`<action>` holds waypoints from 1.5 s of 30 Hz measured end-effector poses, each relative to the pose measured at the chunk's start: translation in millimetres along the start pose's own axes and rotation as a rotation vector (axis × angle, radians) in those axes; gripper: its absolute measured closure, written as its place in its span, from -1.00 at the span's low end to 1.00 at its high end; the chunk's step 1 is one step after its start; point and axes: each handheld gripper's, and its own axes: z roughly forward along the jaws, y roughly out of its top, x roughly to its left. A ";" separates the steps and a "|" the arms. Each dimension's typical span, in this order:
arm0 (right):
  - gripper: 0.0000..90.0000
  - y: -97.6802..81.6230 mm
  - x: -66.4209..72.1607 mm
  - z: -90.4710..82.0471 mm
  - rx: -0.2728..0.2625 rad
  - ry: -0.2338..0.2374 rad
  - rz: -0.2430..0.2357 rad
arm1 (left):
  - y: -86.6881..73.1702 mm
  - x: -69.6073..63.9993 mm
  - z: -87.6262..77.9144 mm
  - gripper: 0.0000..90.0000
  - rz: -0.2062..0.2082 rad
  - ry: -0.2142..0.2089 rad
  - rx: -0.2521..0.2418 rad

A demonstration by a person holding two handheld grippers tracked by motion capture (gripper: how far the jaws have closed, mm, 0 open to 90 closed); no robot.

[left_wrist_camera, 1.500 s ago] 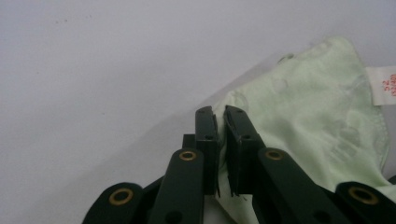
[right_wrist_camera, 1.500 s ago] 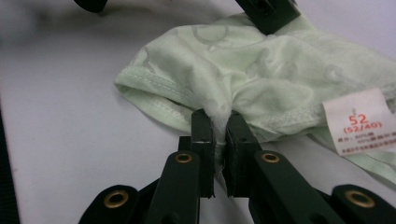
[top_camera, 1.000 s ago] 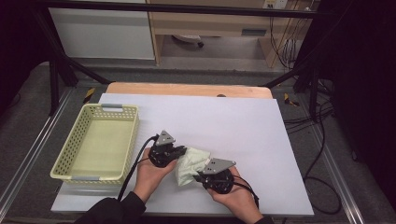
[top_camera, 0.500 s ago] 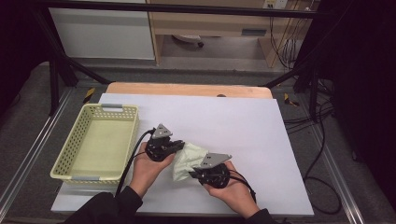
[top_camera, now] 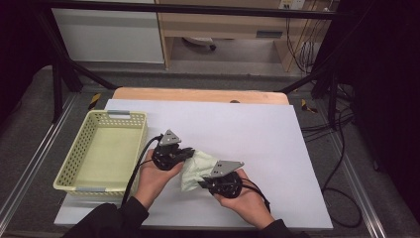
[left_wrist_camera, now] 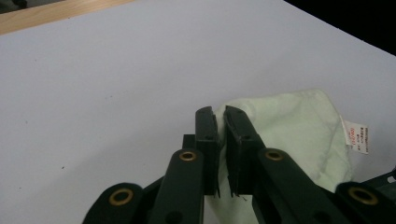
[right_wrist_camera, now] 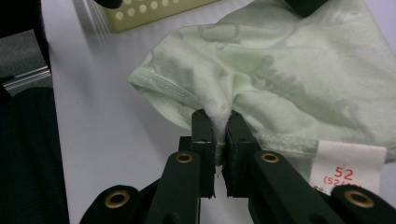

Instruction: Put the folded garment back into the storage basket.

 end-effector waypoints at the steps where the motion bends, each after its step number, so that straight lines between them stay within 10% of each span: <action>1: 0.89 1.1 -0.3 -0.4 -0.002 0.000 -0.002 | 0.4 0.3 -0.5 0.87 0.000 0.001 -0.001; 45: 0.89 51.4 -2.2 10.8 -0.058 0.056 0.009 | 26.2 25.6 -42.9 0.87 0.013 0.042 -0.055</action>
